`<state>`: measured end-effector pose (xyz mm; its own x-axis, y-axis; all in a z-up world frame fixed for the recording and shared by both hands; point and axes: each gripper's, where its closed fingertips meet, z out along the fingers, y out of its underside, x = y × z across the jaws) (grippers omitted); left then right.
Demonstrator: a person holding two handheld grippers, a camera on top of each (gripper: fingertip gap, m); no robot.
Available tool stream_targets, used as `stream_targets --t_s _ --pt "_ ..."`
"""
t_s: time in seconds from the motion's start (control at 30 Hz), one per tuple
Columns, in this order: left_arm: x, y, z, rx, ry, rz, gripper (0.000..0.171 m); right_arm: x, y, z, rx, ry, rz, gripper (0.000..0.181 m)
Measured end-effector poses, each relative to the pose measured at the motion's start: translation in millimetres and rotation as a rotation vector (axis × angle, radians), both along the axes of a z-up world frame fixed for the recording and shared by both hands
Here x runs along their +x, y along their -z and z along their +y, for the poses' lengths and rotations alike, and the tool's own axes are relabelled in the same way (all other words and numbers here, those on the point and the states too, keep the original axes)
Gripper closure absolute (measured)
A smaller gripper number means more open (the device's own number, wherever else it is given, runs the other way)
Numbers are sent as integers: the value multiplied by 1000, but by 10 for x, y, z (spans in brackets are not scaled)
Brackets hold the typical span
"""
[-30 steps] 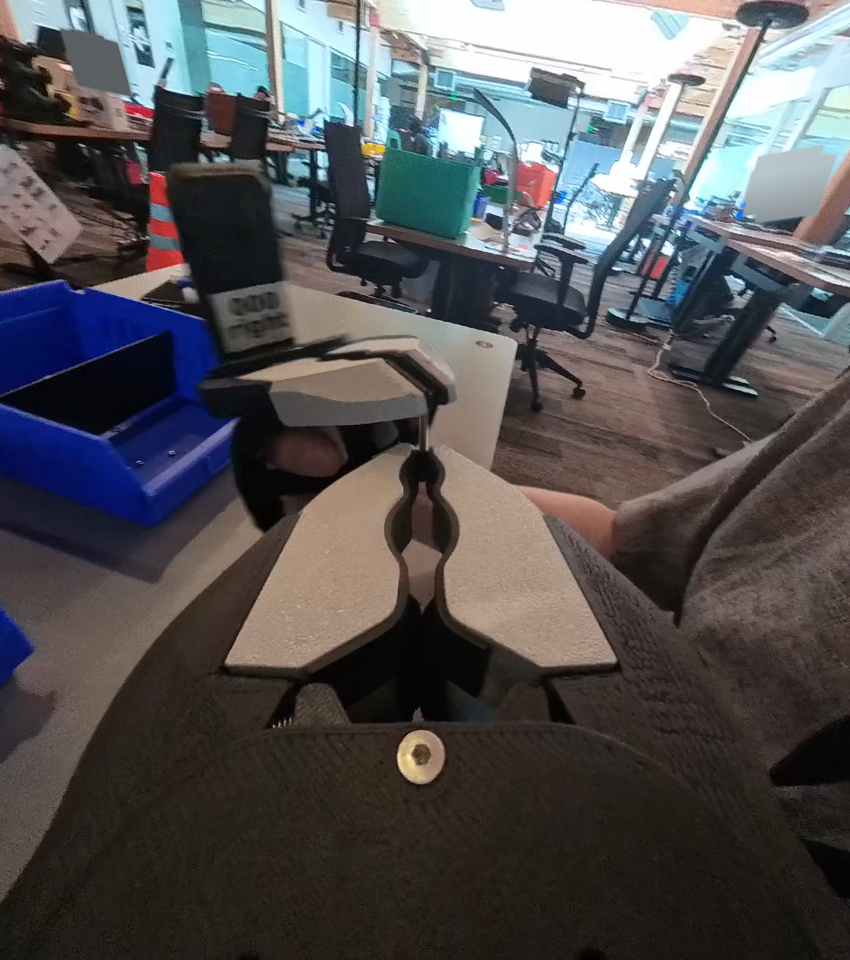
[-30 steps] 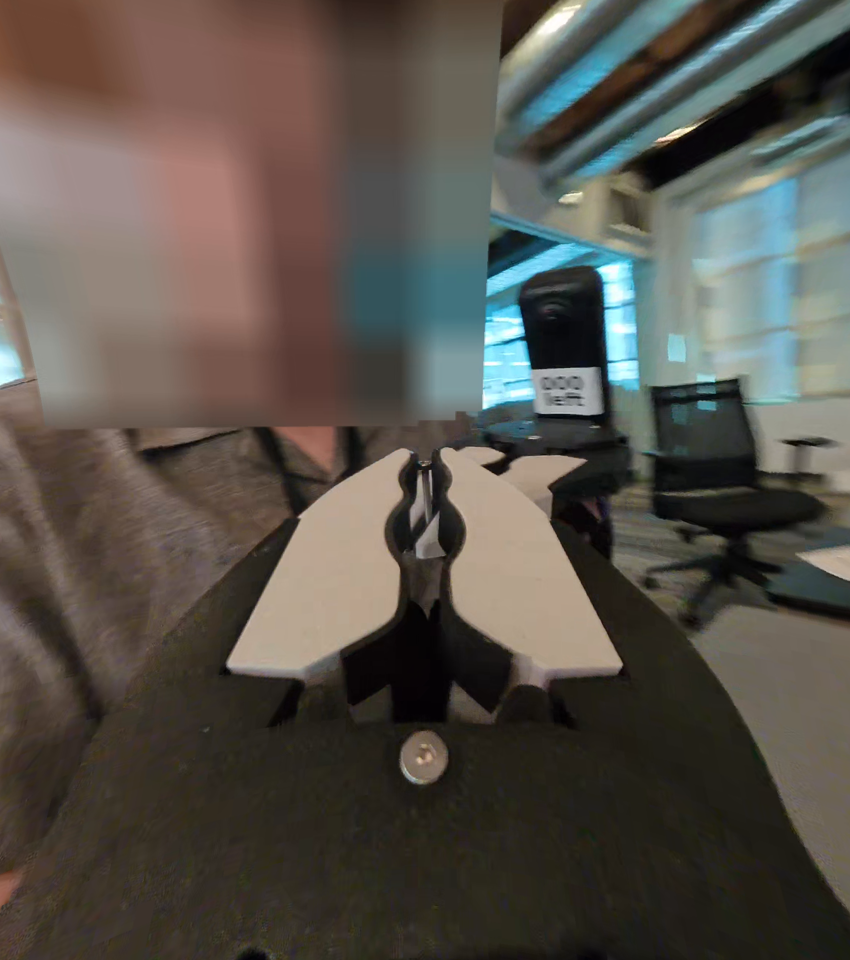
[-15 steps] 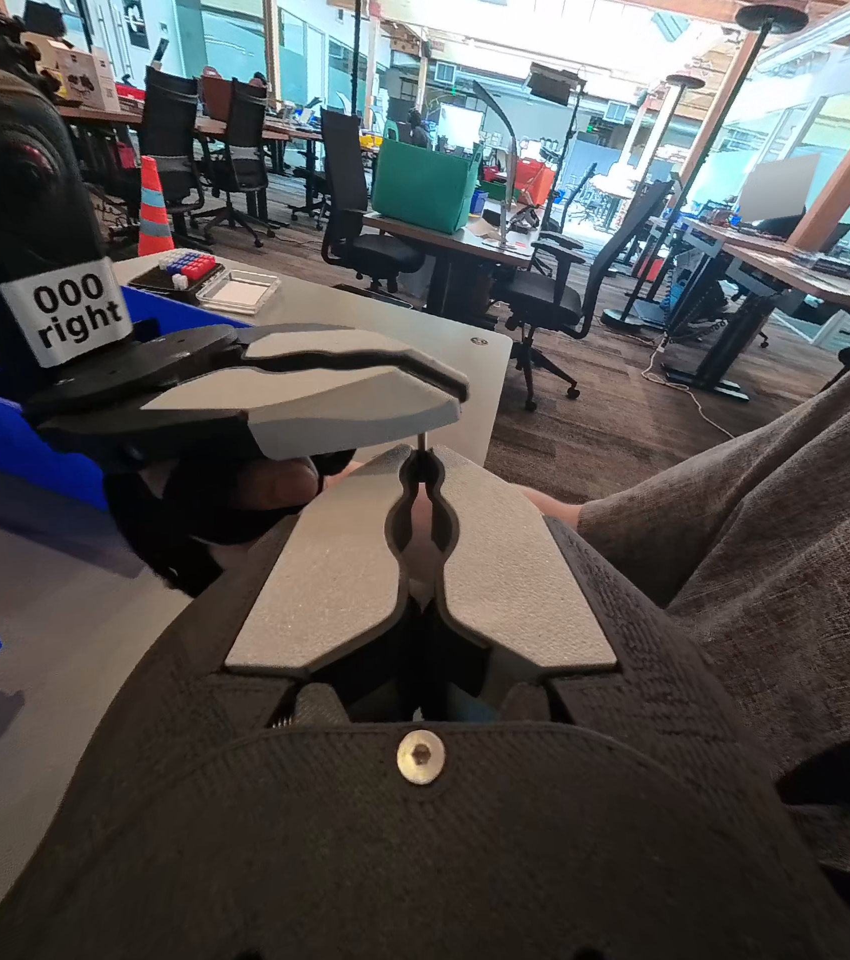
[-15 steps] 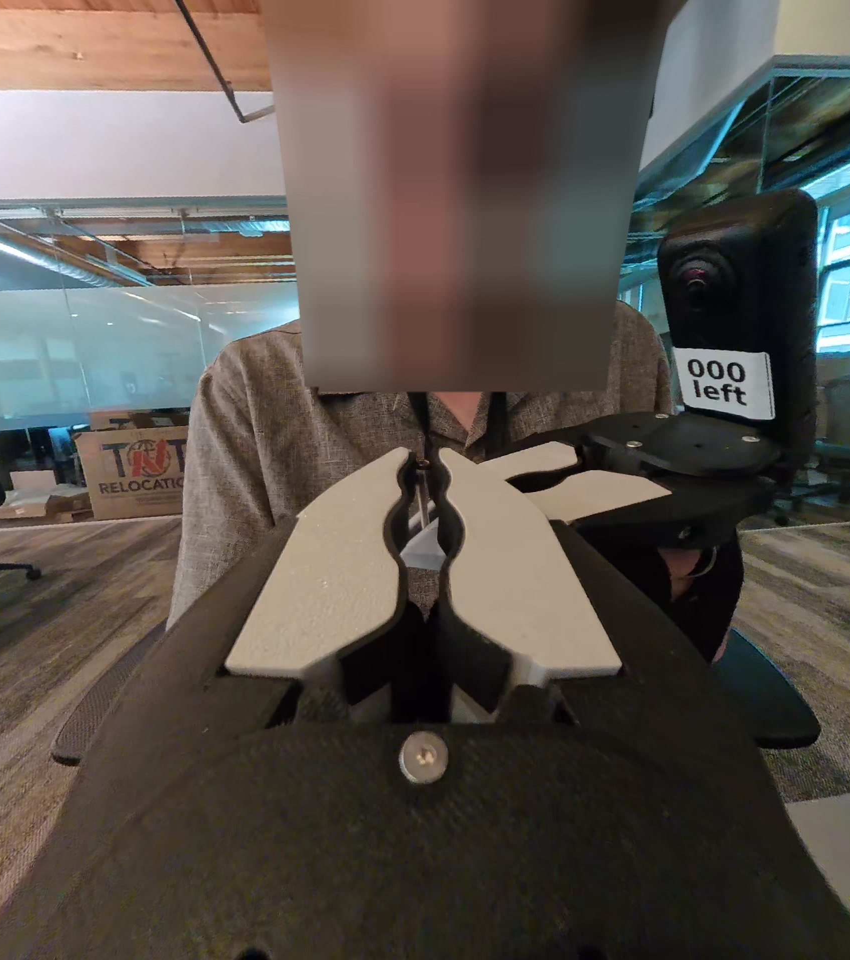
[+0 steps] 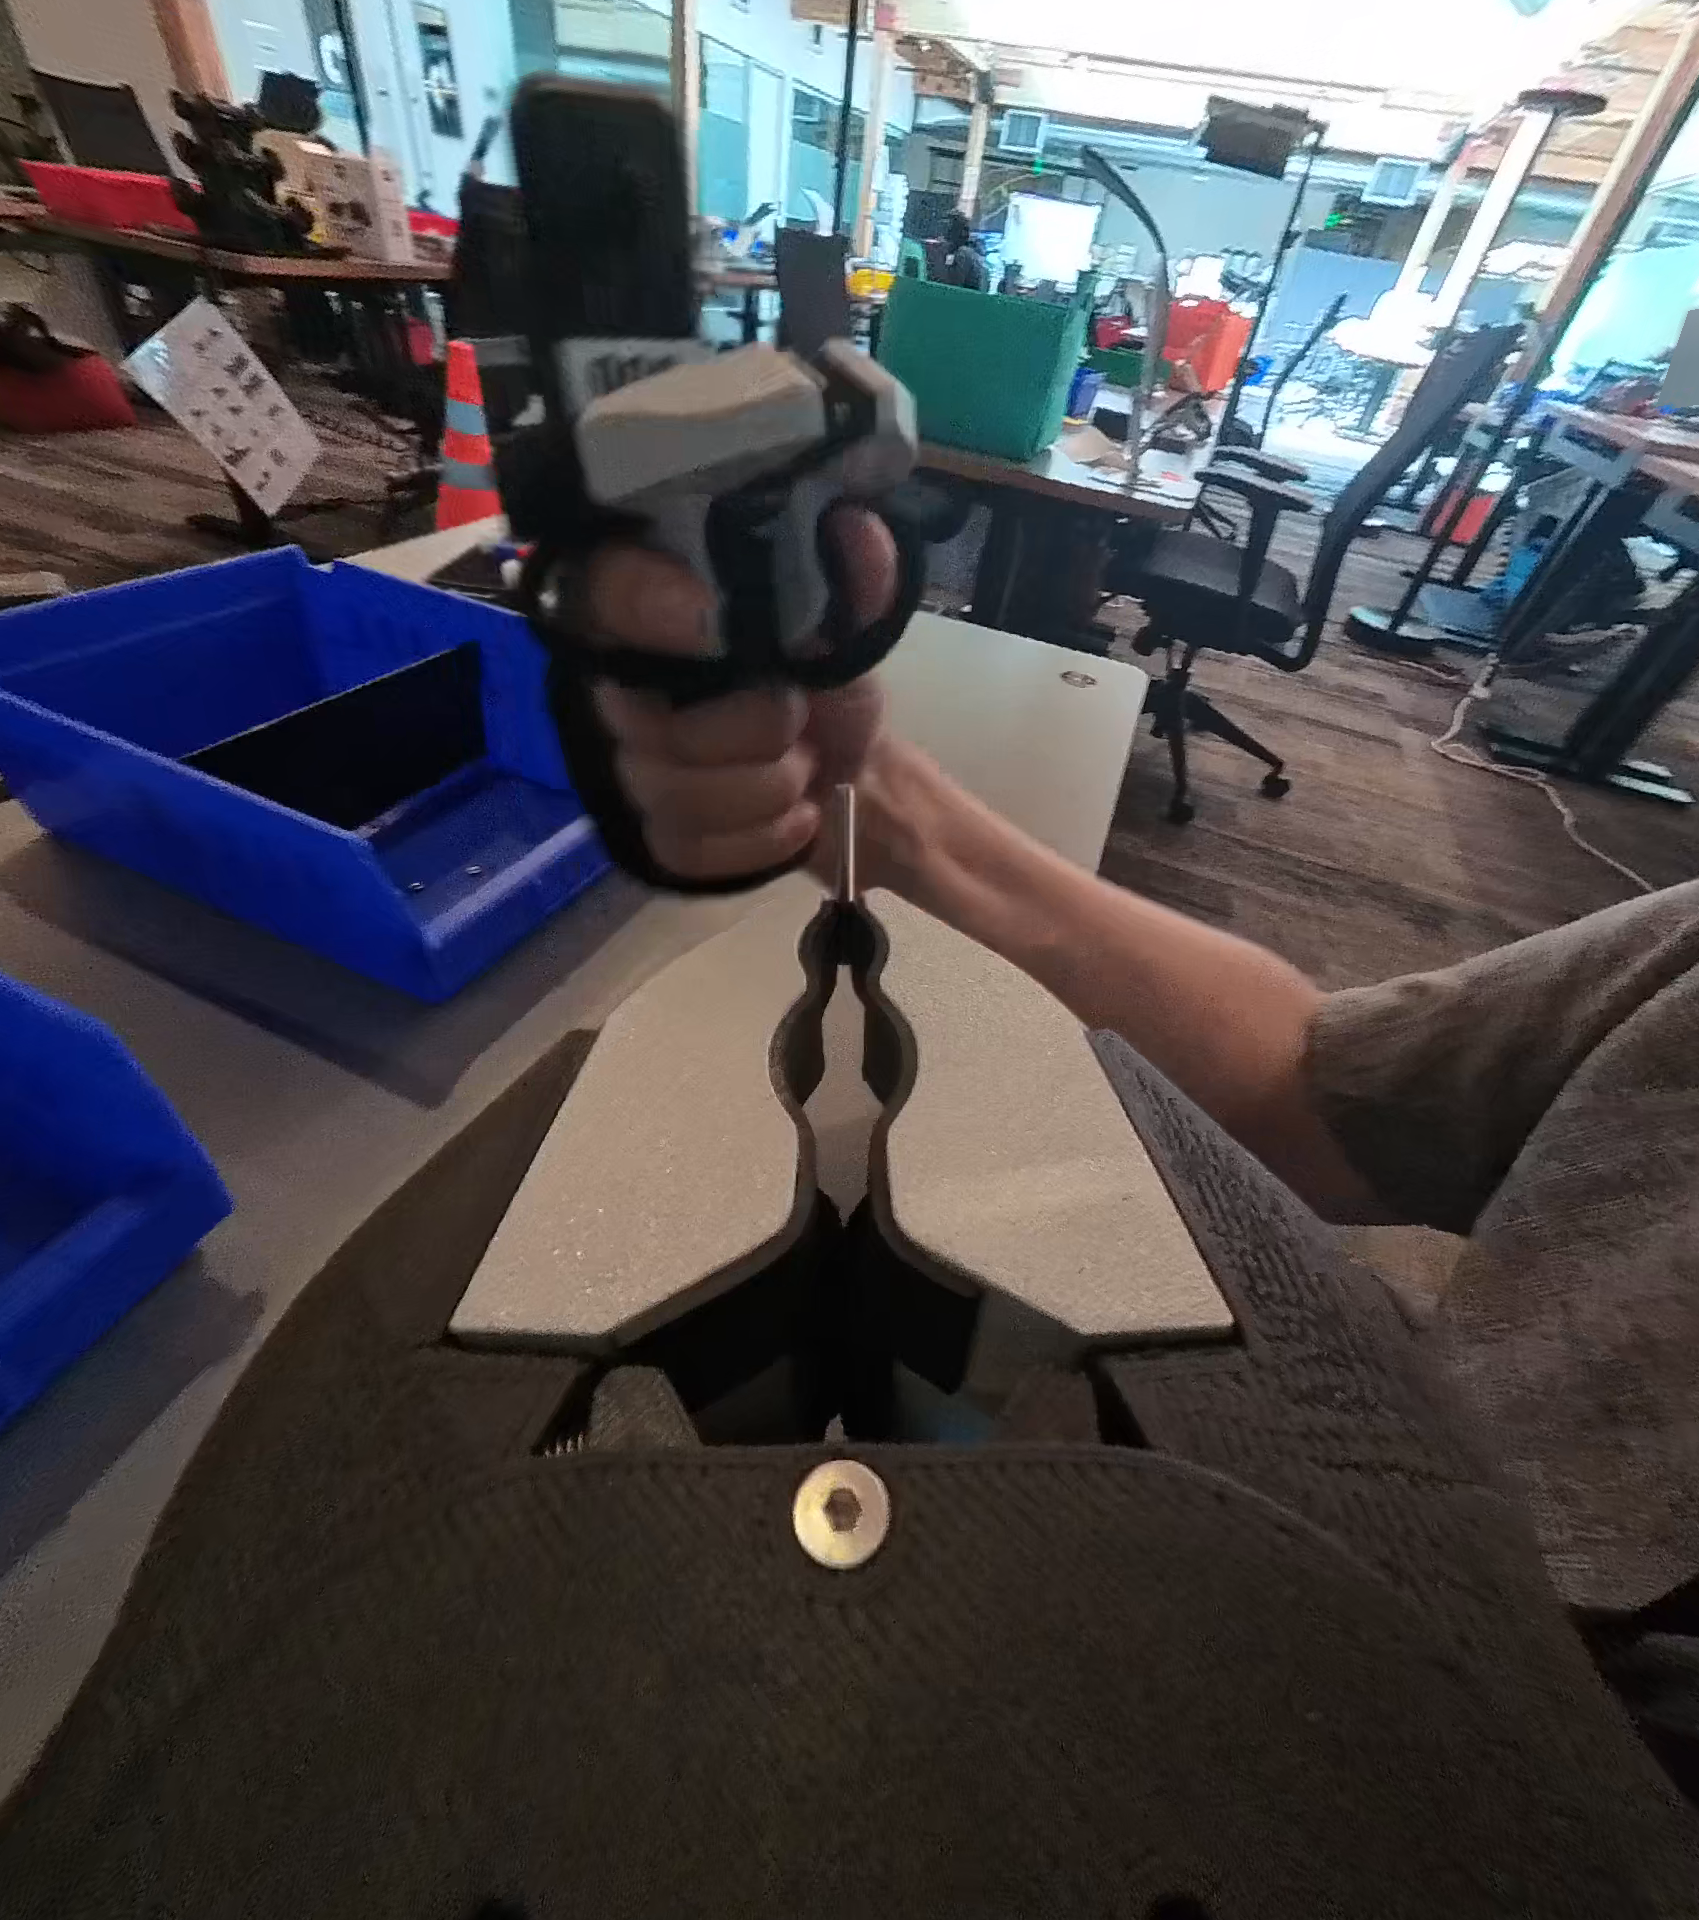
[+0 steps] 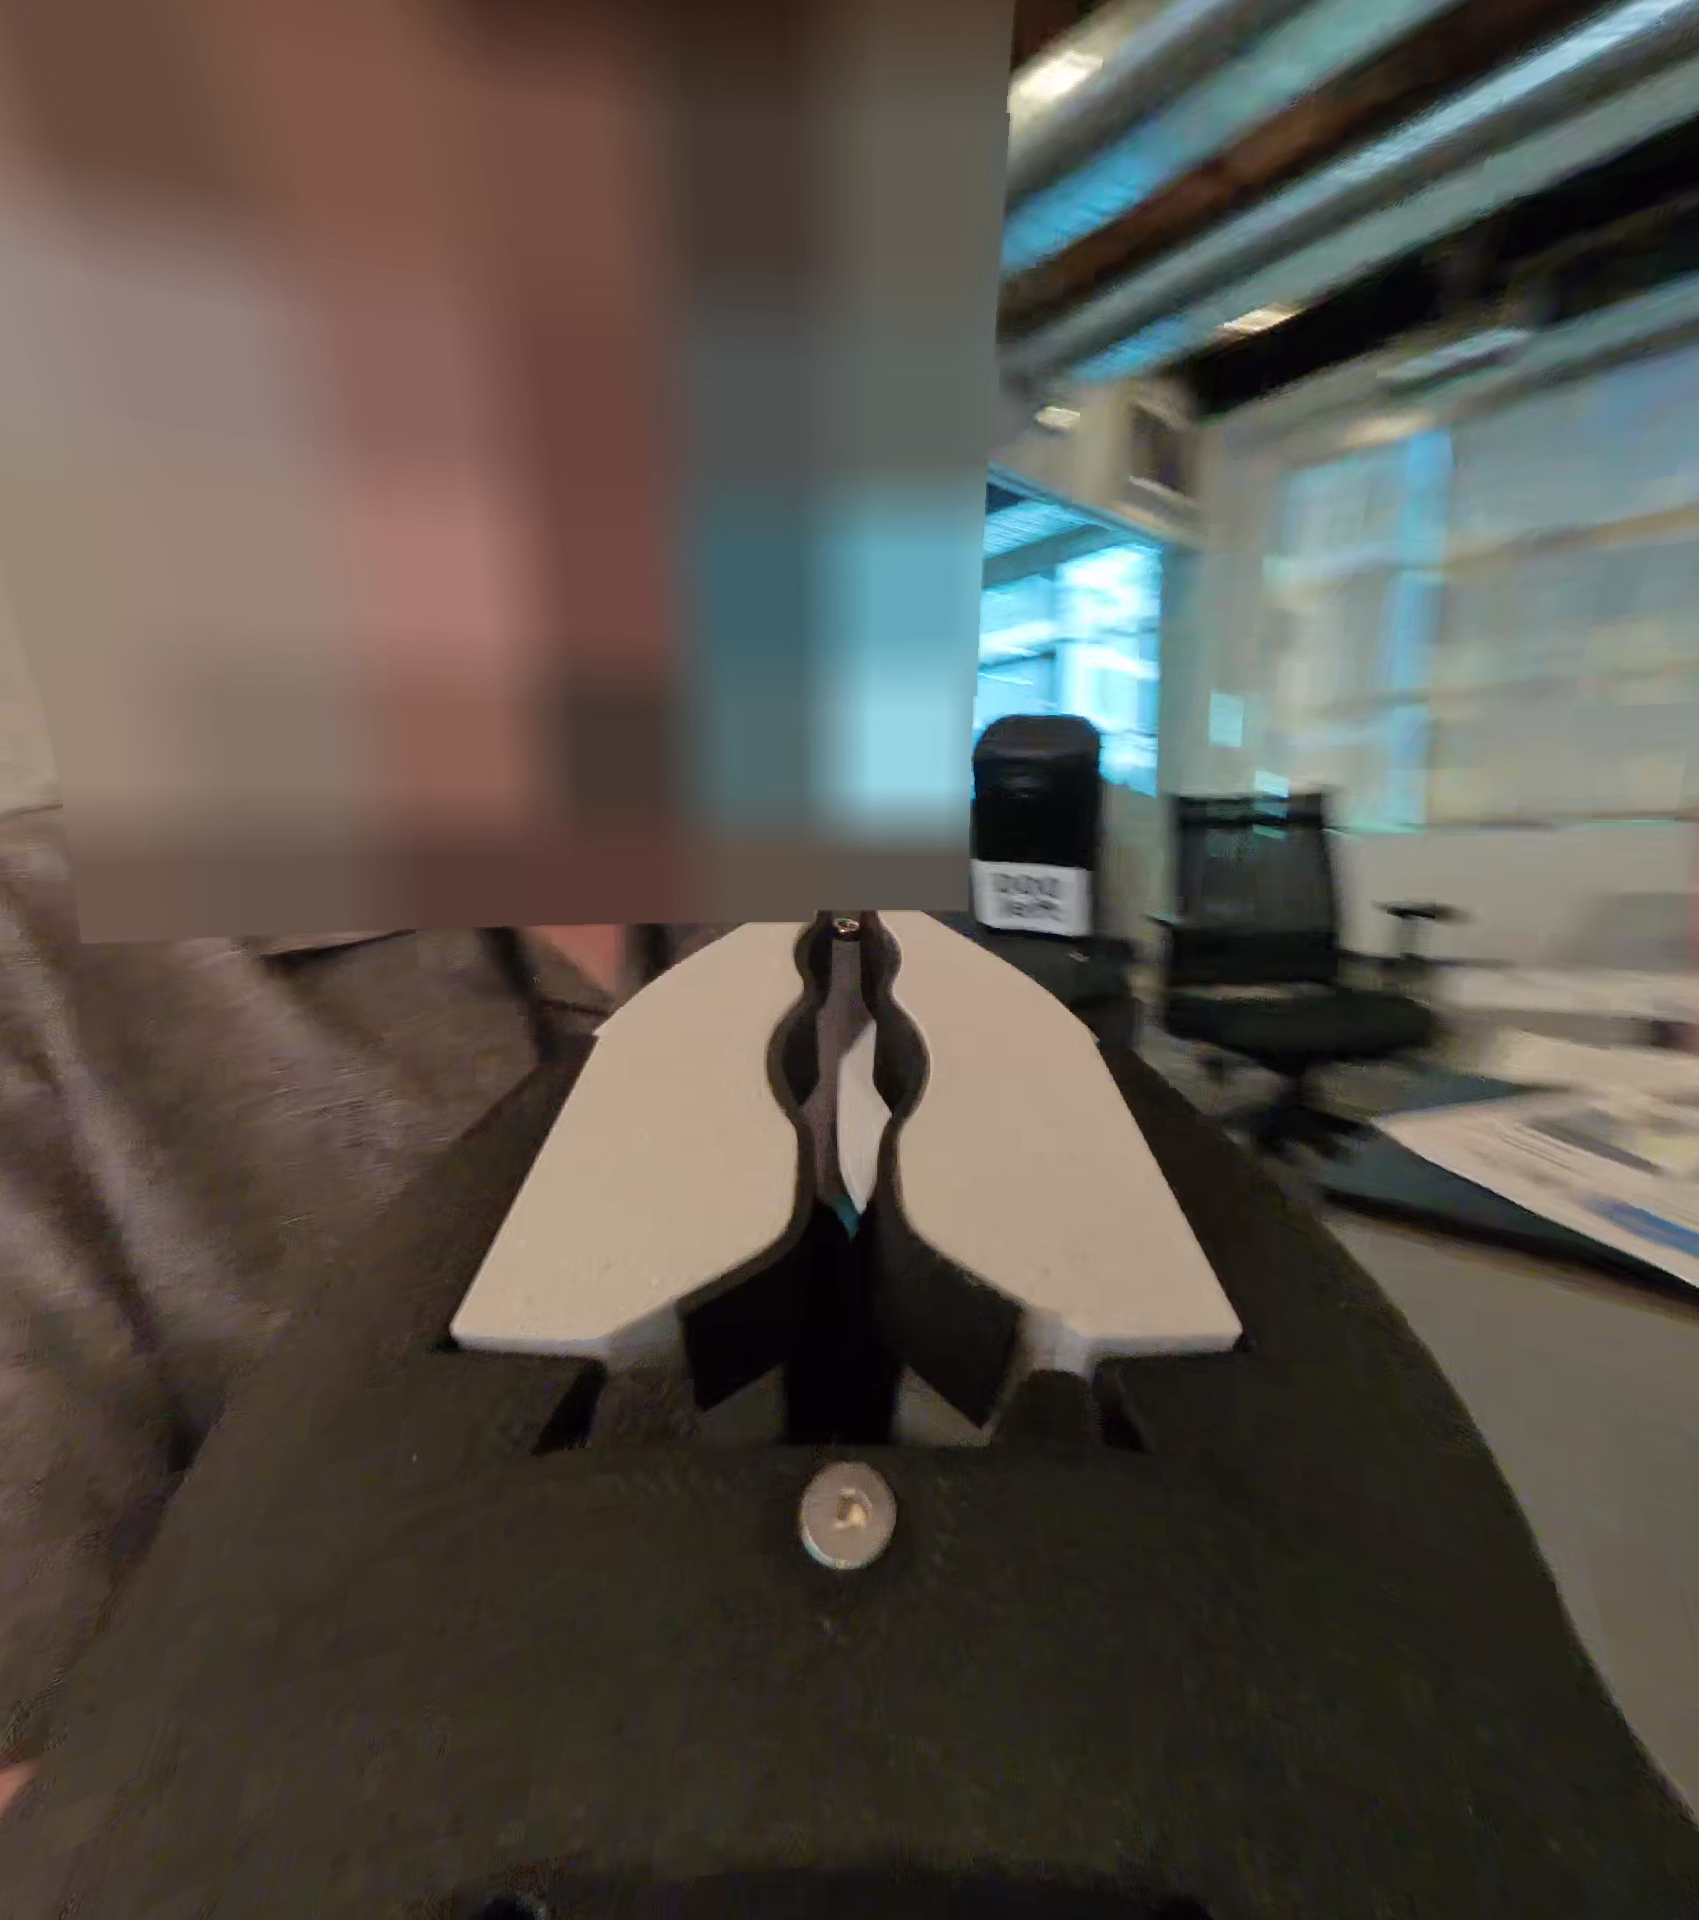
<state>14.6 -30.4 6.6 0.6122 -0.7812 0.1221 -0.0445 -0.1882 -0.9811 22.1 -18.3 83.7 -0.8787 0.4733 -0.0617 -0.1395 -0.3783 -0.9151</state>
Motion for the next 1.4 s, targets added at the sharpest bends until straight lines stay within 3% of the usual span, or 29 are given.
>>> stream_targets --t_s 0.13,0.23,0.37,0.43,0.5,0.57,0.77,0.9,1.0,1.13,1.4 --pt "-170 28 125 10 -99 40 169 37 -71 518 -20 581 -114 177" --pt "-341 51 249 31 -213 88 170 288 -79 957 -111 1033 -183 177" --pt "-499 95 399 43 -327 137 170 667 113 1219 16 1603 -274 177" --pt "-523 115 478 37 -349 142 170 773 247 1298 136 1816 -355 177" --pt "-525 112 565 38 -358 142 170 776 386 1383 224 1911 -451 177" --pt "-518 101 651 46 -361 151 170 726 506 1514 275 1923 -538 177" --pt "-502 75 864 21 -336 156 170 632 1000 2244 243 1741 -989 177" --pt "-513 50 935 29 -327 150 170 660 1584 2582 186 1547 -1439 177" --pt "-513 70 961 22 -316 147 169 699 1988 2770 183 1458 -1674 176" --pt "-535 135 963 8 -313 154 169 735 2381 2939 159 1385 -1851 176" --pt "-642 166 969 -6 -324 153 169 740 2618 3026 107 1328 -1939 176"
